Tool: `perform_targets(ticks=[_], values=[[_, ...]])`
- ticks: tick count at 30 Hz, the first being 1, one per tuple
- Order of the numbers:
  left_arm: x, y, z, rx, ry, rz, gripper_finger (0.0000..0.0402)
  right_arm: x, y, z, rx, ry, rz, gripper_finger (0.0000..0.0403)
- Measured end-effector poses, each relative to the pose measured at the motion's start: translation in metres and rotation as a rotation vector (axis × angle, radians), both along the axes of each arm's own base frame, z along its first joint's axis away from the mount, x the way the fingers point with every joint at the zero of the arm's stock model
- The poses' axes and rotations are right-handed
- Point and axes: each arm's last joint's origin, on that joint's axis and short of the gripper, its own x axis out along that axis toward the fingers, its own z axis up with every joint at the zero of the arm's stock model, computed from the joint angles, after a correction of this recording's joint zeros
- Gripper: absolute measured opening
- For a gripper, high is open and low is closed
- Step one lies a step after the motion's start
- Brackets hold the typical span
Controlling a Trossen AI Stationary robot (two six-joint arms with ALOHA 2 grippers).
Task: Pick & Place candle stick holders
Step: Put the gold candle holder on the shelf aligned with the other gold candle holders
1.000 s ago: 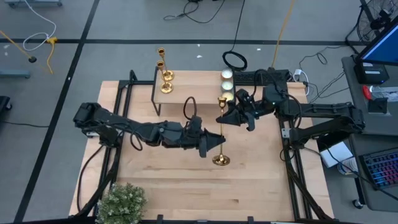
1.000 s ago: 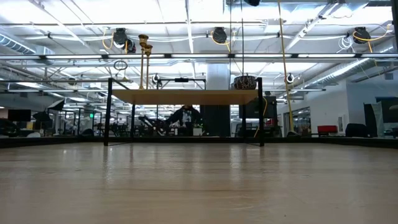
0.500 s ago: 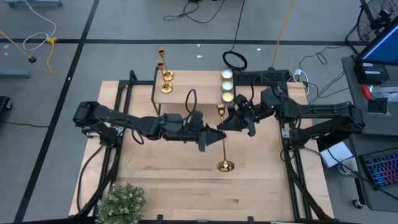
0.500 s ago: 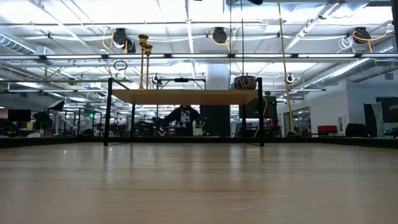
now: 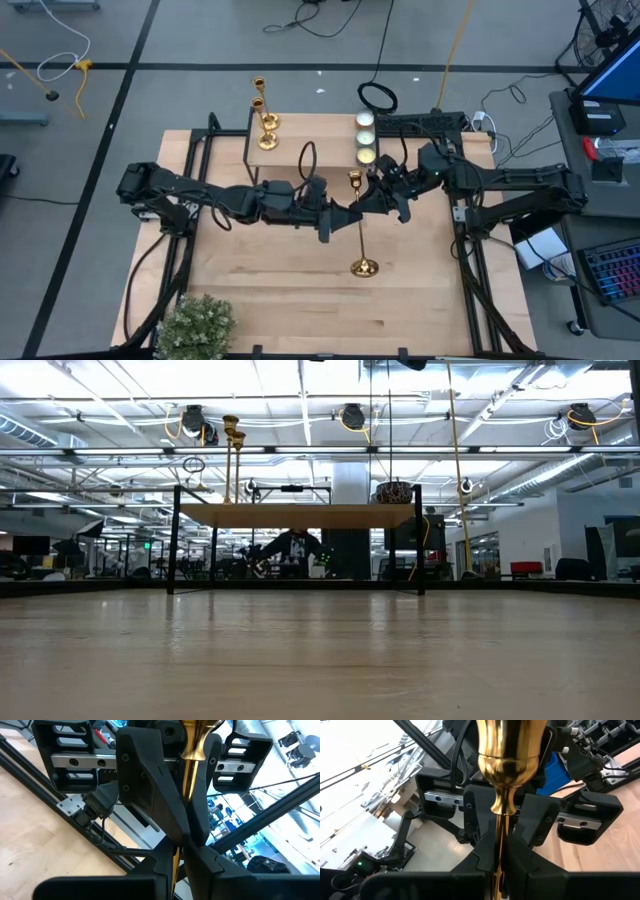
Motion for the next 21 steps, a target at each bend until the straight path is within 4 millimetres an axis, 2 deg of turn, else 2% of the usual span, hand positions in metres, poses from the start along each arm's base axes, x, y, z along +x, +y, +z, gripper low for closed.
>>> perform_targets(ticks=[4,11,18,21], values=[[0.0000,0.0001,0.0001,-0.001,-0.001,0.005,0.0047,0.0001,-0.0004,0.0000,-0.003,-0.001,-0.010,0.0011],[0.0000,0.0000,0.0000,0.006,-0.001,0.001,0.0024,0.0003,-0.0008,-0.0001,-0.004,-0.001,-0.028,0.0011],[0.0000,0.0012,0.0002,0.010,-0.002,0.001,0.0023,0.0004,-0.0011,-0.0001,-0.007,-0.002,-0.038,0.0012],[0.0000,0.0012,0.0008,0.009,-0.007,0.000,0.0014,0.0005,-0.0012,0.0008,-0.021,-0.017,-0.043,0.0029]])
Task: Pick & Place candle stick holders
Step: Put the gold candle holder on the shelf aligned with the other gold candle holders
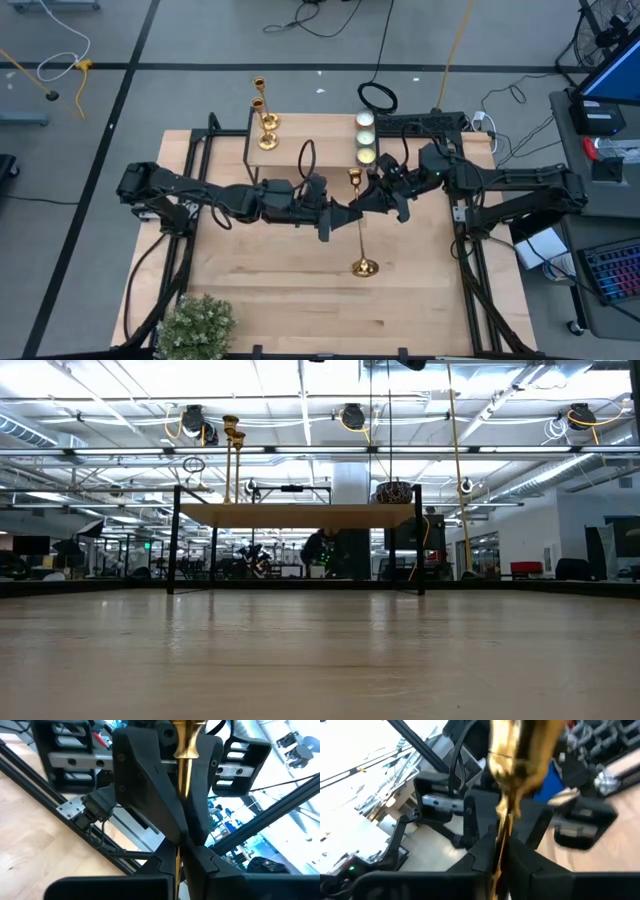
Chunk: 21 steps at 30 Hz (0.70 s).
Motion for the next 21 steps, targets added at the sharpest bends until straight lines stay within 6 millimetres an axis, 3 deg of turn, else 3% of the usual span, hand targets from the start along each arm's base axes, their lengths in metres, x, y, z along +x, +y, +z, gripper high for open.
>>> perform_targets(ticks=[12,18,21], values=[[-0.005,-0.009,-0.002,0.003,0.051,0.008,0.0012,-0.005,-0.001,0.012,0.008,-0.093,-0.029,0.0160],[-0.031,-0.007,0.010,0.062,0.172,0.168,0.0012,-0.012,-0.001,0.016,0.013,-0.100,-0.043,0.0198],[-0.054,-0.001,0.020,0.108,0.235,0.361,0.0012,-0.019,0.001,0.022,0.008,-0.127,-0.017,0.0208]])
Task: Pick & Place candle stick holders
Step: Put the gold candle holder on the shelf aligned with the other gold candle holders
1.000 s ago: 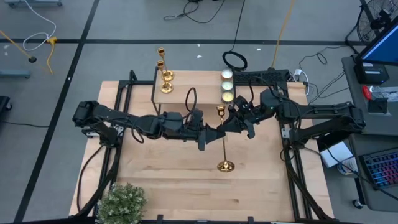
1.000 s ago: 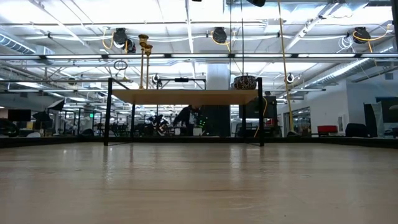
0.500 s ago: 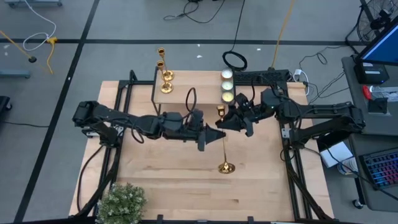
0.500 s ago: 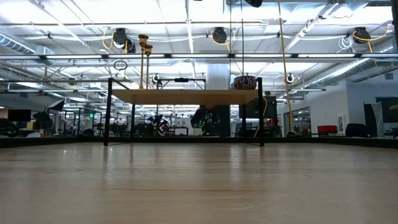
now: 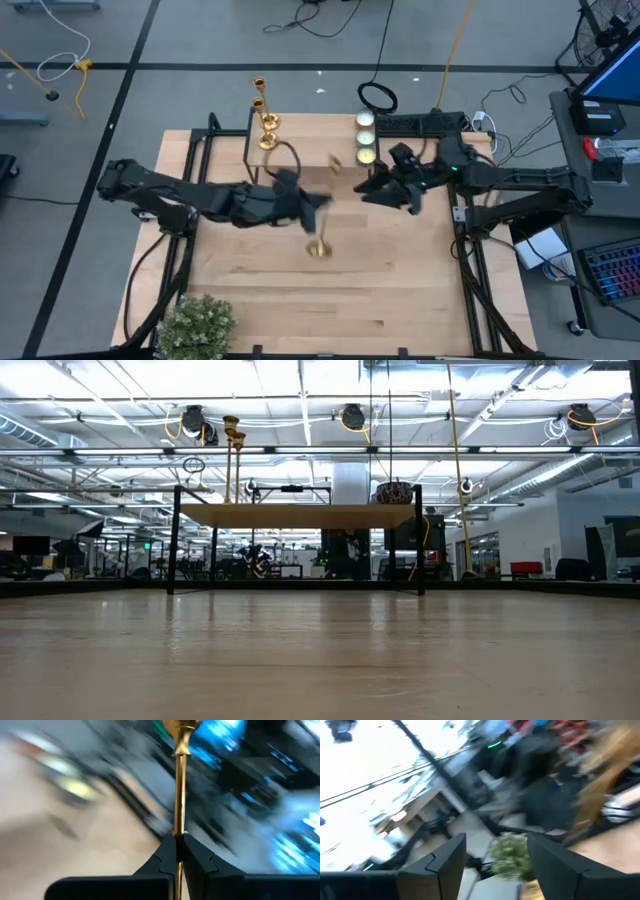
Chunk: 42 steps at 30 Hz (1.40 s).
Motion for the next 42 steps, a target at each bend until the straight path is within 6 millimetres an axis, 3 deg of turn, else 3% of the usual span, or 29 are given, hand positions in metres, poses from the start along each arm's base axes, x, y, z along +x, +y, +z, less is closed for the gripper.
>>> perform_targets(ticks=[5,11,18,25,29,34,38,42], values=[[-0.044,0.008,0.016,0.099,0.070,0.327,0.0012,-0.010,0.001,0.006,-0.020,-0.021,0.014,0.0216],[-0.074,0.020,0.024,0.175,0.106,0.541,0.0012,-0.022,0.003,0.014,-0.033,-0.063,0.023,0.0215],[-0.080,0.031,0.021,0.309,0.181,0.717,0.0012,-0.032,0.004,0.018,-0.034,-0.072,0.021,0.0216],[-0.068,0.042,-0.004,0.430,0.340,0.821,0.0012,-0.031,0.003,0.013,-0.090,-0.032,-0.008,0.0211],[-0.065,0.047,-0.031,0.423,0.367,0.864,0.0012,-0.027,0.002,-0.001,-0.148,0.056,-0.049,0.0210],[-0.070,0.049,-0.063,0.413,0.306,0.945,0.0012,-0.024,0.001,-0.035,-0.118,0.142,-0.065,0.0210],[-0.072,0.042,-0.065,0.460,0.261,0.974,0.0012,-0.021,0.002,-0.067,0.005,0.142,-0.050,0.0210],[-0.073,0.044,-0.064,0.522,0.327,0.970,0.0012,-0.023,0.007,-0.084,0.060,0.048,-0.040,0.0210]])
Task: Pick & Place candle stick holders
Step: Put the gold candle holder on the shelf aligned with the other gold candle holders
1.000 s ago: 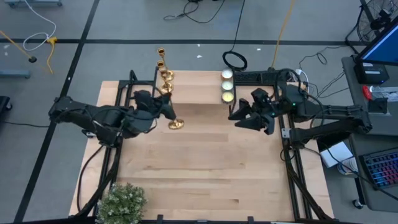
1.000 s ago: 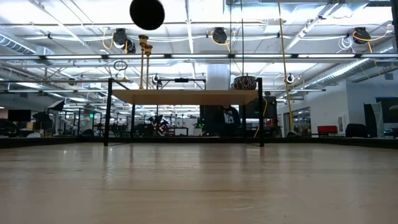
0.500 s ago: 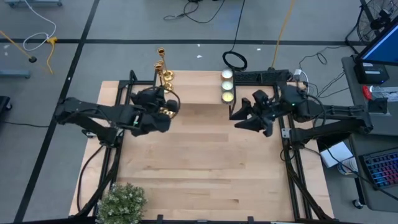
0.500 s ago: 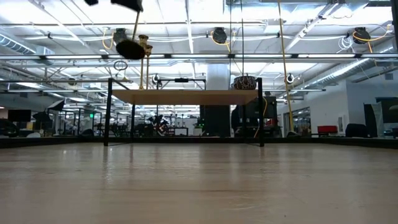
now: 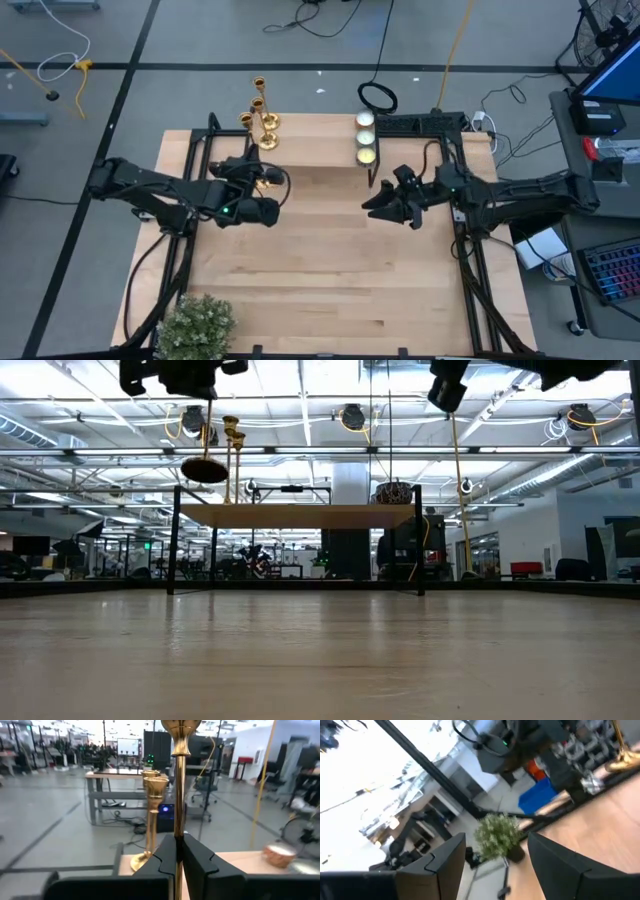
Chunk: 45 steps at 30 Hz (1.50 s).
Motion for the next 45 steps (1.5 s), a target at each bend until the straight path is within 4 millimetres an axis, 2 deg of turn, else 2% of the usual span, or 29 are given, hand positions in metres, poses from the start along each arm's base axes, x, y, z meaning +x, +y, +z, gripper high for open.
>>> perform_targets(ticks=[6,22,29,33,41,45], values=[[-0.001,0.014,0.001,0.000,0.120,0.039,0.0012,0.000,0.002,-0.009,-0.053,-0.019,-0.078,0.0210],[-0.002,0.036,0.001,0.009,0.063,0.143,0.0012,0.008,0.001,-0.020,-0.087,0.032,-0.098,0.0210],[0.011,0.042,0.003,0.007,0.026,0.166,0.0012,0.008,0.001,-0.020,-0.093,0.031,-0.105,0.0210],[0.022,0.044,0.006,0.011,0.096,0.166,0.0012,0.009,0.000,-0.020,-0.092,0.034,-0.123,0.0210],[0.036,0.060,0.006,-0.037,0.146,0.126,0.0012,0.009,0.000,-0.020,-0.092,0.039,-0.120,0.0210],[0.041,0.070,0.004,-0.057,0.113,0.122,0.0012,0.009,0.000,-0.020,-0.092,0.039,-0.120,0.0210]])
